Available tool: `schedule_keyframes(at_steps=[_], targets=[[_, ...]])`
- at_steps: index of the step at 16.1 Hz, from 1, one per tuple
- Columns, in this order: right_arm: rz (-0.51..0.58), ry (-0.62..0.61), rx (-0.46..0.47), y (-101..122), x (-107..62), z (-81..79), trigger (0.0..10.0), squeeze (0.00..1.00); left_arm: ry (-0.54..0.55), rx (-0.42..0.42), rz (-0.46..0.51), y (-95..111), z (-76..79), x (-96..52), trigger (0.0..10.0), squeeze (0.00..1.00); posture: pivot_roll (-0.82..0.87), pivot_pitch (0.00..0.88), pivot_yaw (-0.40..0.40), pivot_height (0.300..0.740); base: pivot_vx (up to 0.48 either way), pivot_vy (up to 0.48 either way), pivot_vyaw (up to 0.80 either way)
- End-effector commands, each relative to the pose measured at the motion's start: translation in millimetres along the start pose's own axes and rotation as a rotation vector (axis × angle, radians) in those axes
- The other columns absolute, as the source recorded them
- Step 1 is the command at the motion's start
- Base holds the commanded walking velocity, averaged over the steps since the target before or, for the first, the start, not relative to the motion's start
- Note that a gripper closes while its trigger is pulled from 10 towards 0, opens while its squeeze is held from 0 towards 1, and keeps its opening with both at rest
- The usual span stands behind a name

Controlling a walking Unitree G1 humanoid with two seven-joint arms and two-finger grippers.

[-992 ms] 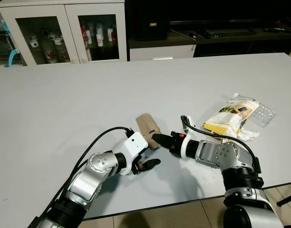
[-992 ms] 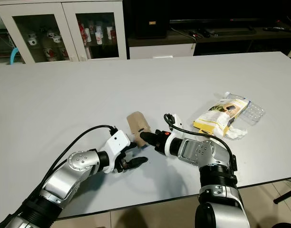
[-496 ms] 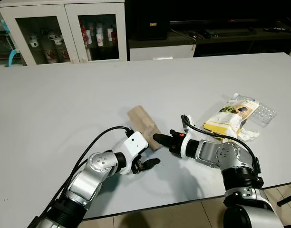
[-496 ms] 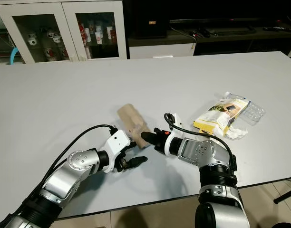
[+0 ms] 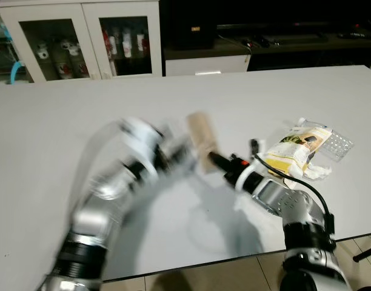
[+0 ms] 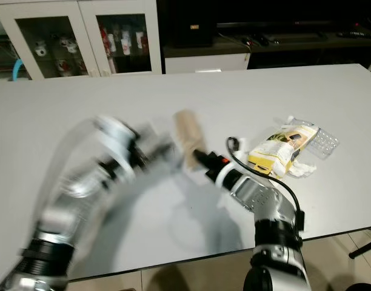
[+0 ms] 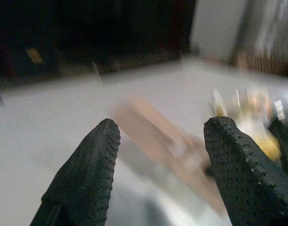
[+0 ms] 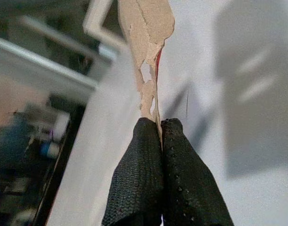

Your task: Picking trash to rubbish bin

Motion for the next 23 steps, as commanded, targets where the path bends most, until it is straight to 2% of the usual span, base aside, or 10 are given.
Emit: schedule_keyframes(at_steps=[1, 4, 7, 8, 10, 11, 12, 15, 16, 23], targets=[[0.110, 0.069, -0.043, 23.3, 0.1, -18.1, 0.0, 0.00, 0.022, -0.006, 0.077, 22.6, -5.7, -3.4, 10.0, 0.00, 0.02, 0.000, -0.025, 0.740, 0.000, 0.000, 0.00], [0.364, 0.179, -0.088, 70.2, -10.7, -53.1, 0.0, 0.00, 0.040, 0.008, 0.094, 34.3, -6.7, -18.4, 10.0, 0.00, 0.05, 0.000, -0.049, 0.740, 0.000, 0.000, 0.00], [0.475, 0.277, -0.105, 87.3, -23.5, -81.1, 0.0, 0.00, 0.070, 0.069, -0.012, 14.8, -6.4, -30.7, 10.0, 0.00, 0.05, 0.000, -0.052, 0.740, 0.000, 0.000, 0.00], [0.532, 0.305, -0.140, 94.7, -33.0, -94.8, 0.0, 0.00, 0.107, 0.092, -0.097, -2.8, -6.9, -39.5, 10.0, 0.00, 0.04, 0.000, -0.050, 0.740, 0.000, 0.000, 0.00], [0.546, 0.211, -0.359, 91.6, -43.7, -102.2, 0.0, 0.00, 0.158, 0.136, -0.162, -21.7, -3.3, -51.5, 10.0, 0.00, 0.02, 0.000, -0.043, 0.740, 0.000, 0.000, 0.00], [0.548, 0.178, -0.401, 90.4, -45.2, -101.5, 0.0, 0.00, 0.162, 0.139, -0.165, -23.6, -1.8, -53.3, 10.0, 0.00, 0.02, 0.000, -0.043, 0.740, 0.000, 0.000, 0.00], [0.521, 0.079, -0.497, 84.5, -49.3, -94.7, 10.0, 0.00, 0.198, 0.110, -0.199, -31.3, -0.5, -57.2, 10.0, 0.00, 0.01, 0.000, -0.037, 0.740, 0.000, 0.000, 0.00], [0.513, -0.056, -0.593, 79.8, -58.3, -85.7, 10.0, 0.00, 0.219, 0.154, -0.227, -37.7, 4.2, -56.9, 10.0, 0.00, 0.00, 0.000, -0.039, 0.740, 0.000, 0.000, 0.00], [0.498, -0.113, -0.767, 73.1, -60.0, -84.4, 10.0, 0.00, 0.221, 0.178, -0.243, -42.3, 6.7, -55.2, 10.0, 0.00, -0.01, 0.000, -0.035, 0.740, 0.000, 0.000, -0.43], [0.517, -0.318, -0.904, 53.6, -66.8, -69.9, 10.0, 0.00, 0.263, 0.122, -0.237, -44.8, 13.0, -45.8, 10.0, 0.00, -0.03, 0.000, -0.026, 0.740, 0.000, 0.000, -0.76]])
Point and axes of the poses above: a point about 5 cm out from each wrist's last joint towards the gripper, its own x axis pointing out of the wrist towards the gripper, its own y axis along the axis of the wrist's last joint, z = x × y, the point moved 4 cm from there along x, pointing out of the wrist towards the gripper, and after that the axes turned 2 degrees about x, right-handed, at the moved point
